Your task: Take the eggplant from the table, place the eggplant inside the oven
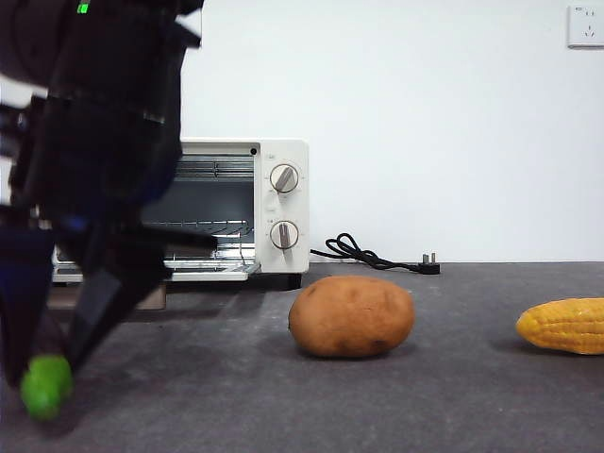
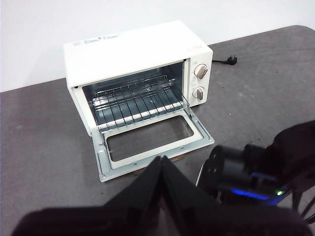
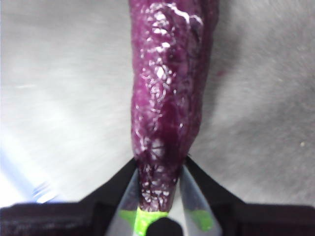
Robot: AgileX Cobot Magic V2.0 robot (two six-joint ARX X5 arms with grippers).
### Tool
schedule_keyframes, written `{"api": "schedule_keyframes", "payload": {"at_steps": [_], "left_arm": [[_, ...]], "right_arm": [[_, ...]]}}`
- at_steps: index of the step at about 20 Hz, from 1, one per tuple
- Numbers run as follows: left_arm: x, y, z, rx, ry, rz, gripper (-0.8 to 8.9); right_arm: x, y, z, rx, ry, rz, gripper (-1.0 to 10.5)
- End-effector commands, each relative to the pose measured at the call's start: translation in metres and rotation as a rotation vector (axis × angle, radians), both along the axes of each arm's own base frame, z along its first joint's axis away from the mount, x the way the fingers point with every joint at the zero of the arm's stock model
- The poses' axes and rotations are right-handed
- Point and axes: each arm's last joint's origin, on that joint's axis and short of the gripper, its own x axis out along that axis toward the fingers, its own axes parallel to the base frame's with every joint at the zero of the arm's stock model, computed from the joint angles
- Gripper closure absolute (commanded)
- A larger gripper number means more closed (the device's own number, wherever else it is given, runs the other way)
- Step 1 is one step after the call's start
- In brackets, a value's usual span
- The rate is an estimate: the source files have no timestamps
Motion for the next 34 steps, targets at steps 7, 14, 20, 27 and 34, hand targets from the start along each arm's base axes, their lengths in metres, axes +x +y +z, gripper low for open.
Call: {"api": "schedule_keyframes", "payload": {"at_steps": [7,14,20,27,34], "left_arm": [[-0.001,0.000,-0.001,-0.005,0.001,-0.003,8.19],[-0.001,0.000,-0.001,-0.011,0.003,-0.001,8.19],[-0.001,0.000,-0.002,-0.012,0.004,0.000,8.19],[-0.002,0.000,-0.004,-0.011,0.035,0.000,8.19],[-0.002,0.000,-0.004,-0.010,0.037,-0.001,8.19]], "right_arm": [[0.043,-0.032,0.072,0.377,0.104,-0.008,9.6],[0.108,-0.058,0.078,0.607,0.144,-0.187,9.6],[0.144,-0.059,0.045,0.697,0.243,-0.287,9.6],[0.179,-0.052,0.035,0.802,0.262,-0.412,9.6],[0.212,-0.030,0.020,0.845,0.317,-0.510,9.6]]}}
